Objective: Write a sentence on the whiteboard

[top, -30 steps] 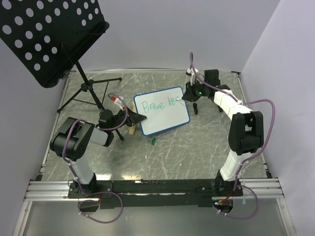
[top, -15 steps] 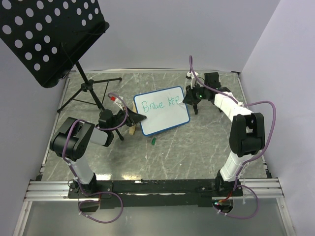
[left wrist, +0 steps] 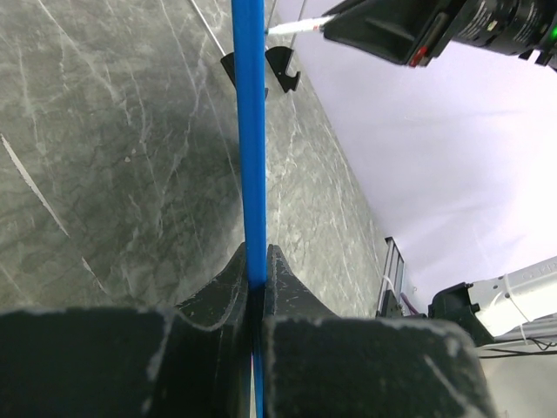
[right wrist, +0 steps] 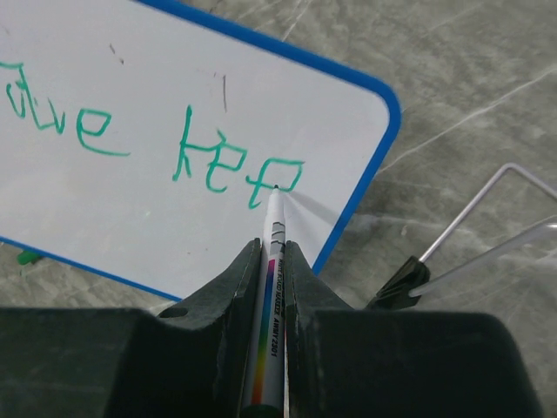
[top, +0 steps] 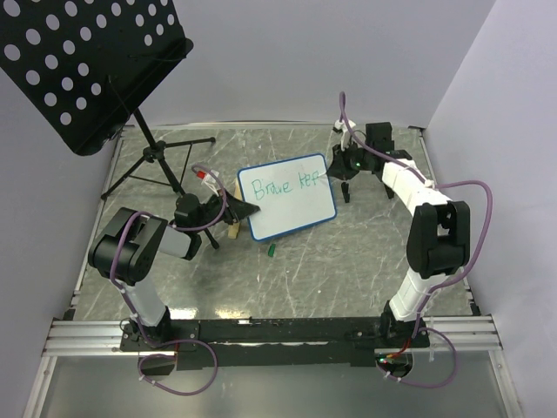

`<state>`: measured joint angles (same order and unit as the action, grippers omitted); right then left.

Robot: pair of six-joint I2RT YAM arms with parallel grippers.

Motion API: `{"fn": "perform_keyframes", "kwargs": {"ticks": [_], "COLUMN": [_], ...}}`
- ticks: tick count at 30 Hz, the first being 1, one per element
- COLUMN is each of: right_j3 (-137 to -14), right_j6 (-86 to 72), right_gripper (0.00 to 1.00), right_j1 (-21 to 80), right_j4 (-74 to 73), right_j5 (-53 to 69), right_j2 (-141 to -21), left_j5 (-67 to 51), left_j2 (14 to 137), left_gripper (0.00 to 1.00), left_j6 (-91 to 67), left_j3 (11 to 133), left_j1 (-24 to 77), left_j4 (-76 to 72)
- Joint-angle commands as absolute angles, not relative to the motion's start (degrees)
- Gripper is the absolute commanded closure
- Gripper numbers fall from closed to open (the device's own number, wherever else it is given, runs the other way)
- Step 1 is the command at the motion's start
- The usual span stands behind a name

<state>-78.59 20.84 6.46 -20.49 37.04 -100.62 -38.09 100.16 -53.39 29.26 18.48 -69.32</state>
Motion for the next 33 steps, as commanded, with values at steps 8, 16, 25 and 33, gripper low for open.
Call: {"fn": "perform_keyframes", "kwargs": {"ticks": [8,16,25,33], "right_j3": [-79.7,-81.0,-83.3,-84.1], "right_j6": [20.1,19.6,18.9,19.2], "right_gripper": [1.00,1.00,1.00,1.00], "right_j1": [4.8,4.0,4.0,4.0], "right_j4": [-18.8,-18.6,-18.6,-19.6], "right_j5": [38.9,38.7,39.2,38.7], "right_j2": [-97.3,-98.7,-101.5,-103.5], "left_j5": [-40.2,-40.4,-40.9,-40.9], "left_j2": [99.5,99.7,100.1,99.9], "left_gripper": [0.99,0.99,0.99,0.99], "left_j6": [-52.3,-52.7,-52.9,-52.8], "left_j3": [29.9,30.1,30.3,30.4], "left_j1": [18.6,18.6,18.6,18.6], "left_j4": [-83.4,-83.8,-84.2,-84.1]}}
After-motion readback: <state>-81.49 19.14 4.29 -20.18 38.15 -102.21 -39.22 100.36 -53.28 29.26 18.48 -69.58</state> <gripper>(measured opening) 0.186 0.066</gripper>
